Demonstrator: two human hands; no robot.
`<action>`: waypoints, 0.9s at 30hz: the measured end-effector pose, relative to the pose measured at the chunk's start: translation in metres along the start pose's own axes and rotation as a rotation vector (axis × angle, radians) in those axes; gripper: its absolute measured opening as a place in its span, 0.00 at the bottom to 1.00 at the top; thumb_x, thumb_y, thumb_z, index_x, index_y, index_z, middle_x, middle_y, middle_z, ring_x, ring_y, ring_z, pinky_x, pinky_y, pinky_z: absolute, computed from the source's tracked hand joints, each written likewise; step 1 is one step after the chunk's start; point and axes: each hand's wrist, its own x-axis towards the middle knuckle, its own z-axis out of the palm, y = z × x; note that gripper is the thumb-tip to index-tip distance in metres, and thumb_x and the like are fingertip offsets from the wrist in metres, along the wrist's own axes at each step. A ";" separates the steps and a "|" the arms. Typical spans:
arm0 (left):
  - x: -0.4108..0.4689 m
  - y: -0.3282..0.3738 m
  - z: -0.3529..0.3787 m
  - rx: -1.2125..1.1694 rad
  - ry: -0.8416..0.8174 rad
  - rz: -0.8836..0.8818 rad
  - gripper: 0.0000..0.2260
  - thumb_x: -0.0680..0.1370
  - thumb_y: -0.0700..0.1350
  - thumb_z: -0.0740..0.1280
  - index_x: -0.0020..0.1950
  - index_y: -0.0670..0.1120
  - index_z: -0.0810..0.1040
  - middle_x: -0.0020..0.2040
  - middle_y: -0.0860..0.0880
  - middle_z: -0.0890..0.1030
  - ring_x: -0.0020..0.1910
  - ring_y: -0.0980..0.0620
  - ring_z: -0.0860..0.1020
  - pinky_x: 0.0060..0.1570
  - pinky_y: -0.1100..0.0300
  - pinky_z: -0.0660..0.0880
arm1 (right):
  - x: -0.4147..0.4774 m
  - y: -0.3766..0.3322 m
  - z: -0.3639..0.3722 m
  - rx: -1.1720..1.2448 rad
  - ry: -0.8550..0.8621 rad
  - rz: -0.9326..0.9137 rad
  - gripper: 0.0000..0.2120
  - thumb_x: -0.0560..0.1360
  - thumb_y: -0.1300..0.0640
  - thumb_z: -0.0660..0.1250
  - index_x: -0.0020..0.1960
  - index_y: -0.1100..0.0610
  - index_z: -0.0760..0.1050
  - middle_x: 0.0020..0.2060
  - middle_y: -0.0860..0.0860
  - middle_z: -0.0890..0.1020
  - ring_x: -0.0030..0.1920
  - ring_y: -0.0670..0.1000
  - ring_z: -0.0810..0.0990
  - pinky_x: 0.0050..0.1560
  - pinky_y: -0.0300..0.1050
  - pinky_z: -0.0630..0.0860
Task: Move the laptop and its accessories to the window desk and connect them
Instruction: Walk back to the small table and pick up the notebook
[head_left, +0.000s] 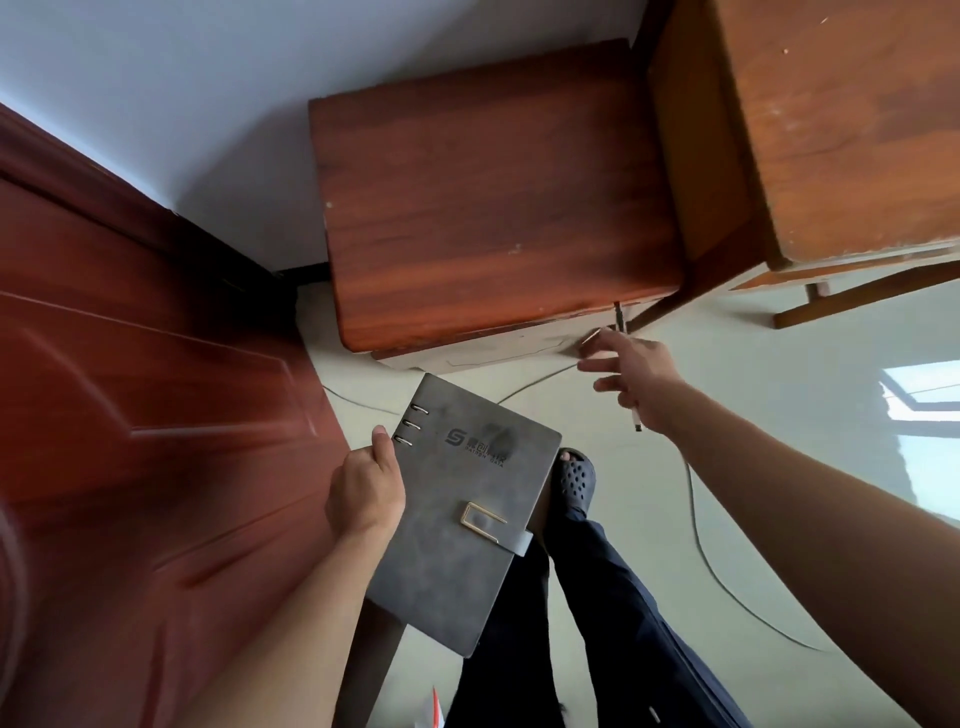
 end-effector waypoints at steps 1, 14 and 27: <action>-0.005 0.005 -0.005 0.010 -0.004 0.006 0.31 0.81 0.60 0.47 0.47 0.38 0.80 0.49 0.34 0.81 0.50 0.33 0.77 0.48 0.48 0.73 | -0.009 0.010 -0.009 -0.058 0.007 -0.021 0.13 0.76 0.46 0.64 0.49 0.55 0.78 0.38 0.52 0.87 0.23 0.47 0.76 0.18 0.35 0.60; -0.156 0.146 -0.046 0.204 -0.141 0.380 0.31 0.79 0.62 0.47 0.49 0.41 0.80 0.51 0.37 0.82 0.52 0.36 0.78 0.51 0.49 0.74 | -0.153 0.108 -0.205 -0.175 0.175 -0.066 0.13 0.79 0.50 0.64 0.43 0.59 0.78 0.34 0.53 0.85 0.23 0.49 0.72 0.25 0.38 0.68; -0.389 0.376 0.051 0.174 -0.266 0.609 0.32 0.81 0.60 0.46 0.59 0.36 0.76 0.61 0.35 0.77 0.59 0.36 0.76 0.57 0.47 0.72 | -0.250 0.140 -0.495 0.097 0.406 -0.194 0.11 0.78 0.50 0.63 0.45 0.56 0.78 0.37 0.49 0.85 0.25 0.45 0.76 0.28 0.37 0.68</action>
